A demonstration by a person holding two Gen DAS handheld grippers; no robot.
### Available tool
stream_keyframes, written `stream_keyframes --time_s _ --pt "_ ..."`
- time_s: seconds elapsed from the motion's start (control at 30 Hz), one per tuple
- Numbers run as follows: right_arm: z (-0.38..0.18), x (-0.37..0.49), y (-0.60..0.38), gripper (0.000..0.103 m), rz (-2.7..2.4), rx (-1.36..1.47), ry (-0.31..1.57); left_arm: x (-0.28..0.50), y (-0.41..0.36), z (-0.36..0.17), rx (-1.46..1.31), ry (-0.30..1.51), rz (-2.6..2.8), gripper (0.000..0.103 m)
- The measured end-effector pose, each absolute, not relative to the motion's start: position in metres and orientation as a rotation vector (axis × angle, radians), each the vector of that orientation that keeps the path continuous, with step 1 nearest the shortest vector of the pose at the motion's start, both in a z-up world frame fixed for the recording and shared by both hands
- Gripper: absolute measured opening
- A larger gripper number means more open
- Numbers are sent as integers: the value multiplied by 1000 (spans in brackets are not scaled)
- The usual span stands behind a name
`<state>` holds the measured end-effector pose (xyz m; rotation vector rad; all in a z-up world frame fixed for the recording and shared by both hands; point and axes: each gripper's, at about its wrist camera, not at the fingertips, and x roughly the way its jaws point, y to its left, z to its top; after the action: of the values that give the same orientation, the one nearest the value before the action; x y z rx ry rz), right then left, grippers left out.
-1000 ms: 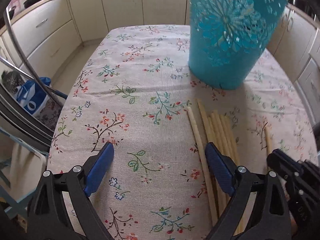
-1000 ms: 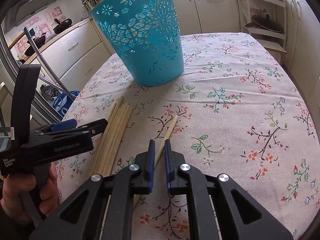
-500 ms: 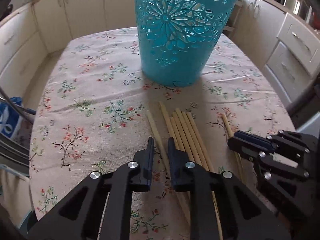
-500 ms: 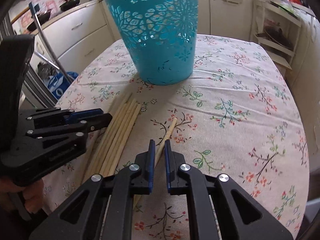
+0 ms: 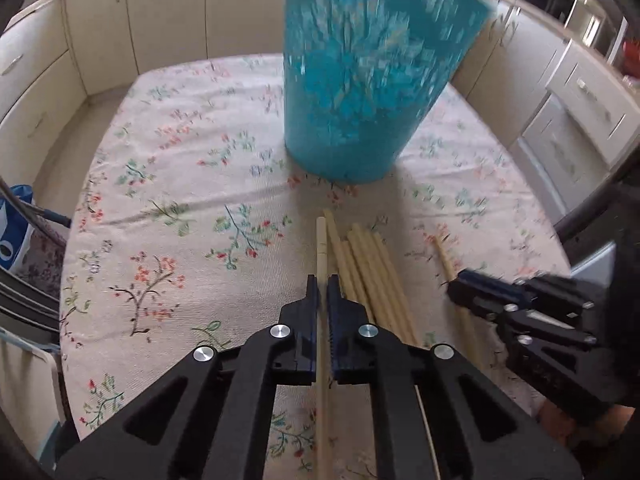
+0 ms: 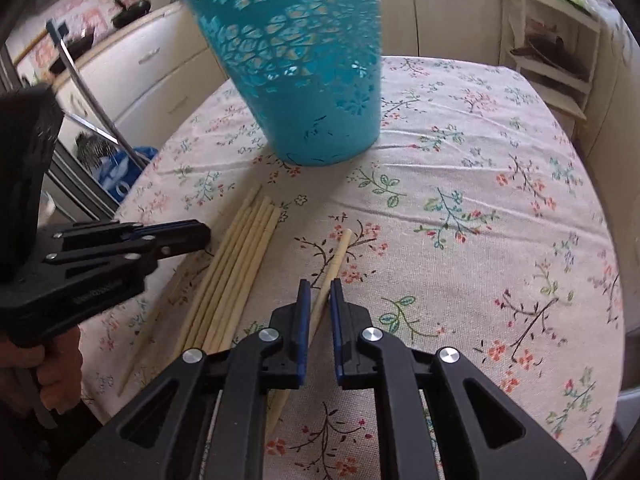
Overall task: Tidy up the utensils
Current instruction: 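Grasp a single chopstick with the left tool while the right tool closes on another, then carry the chopstick with the left tool over the basket and release it inside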
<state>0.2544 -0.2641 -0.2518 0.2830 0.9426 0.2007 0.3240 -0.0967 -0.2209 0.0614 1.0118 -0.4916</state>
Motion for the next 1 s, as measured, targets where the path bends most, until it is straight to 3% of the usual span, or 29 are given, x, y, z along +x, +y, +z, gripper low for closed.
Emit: stream_keyframes --time_s 0.27,0.57,0.8,1.0 --pt "-252 249 -260 9 184 280 907 301 -61 -118 -131 667 -572 4" --pt "-254 247 -266 9 194 318 897 322 -91 -24 -174 336 -539 4" --pt "-257 247 -272 9 211 359 894 370 -131 5 -178 174 -413 5" --pt "-256 246 -274 9 212 356 893 415 -155 -29 -161 230 -340 5"
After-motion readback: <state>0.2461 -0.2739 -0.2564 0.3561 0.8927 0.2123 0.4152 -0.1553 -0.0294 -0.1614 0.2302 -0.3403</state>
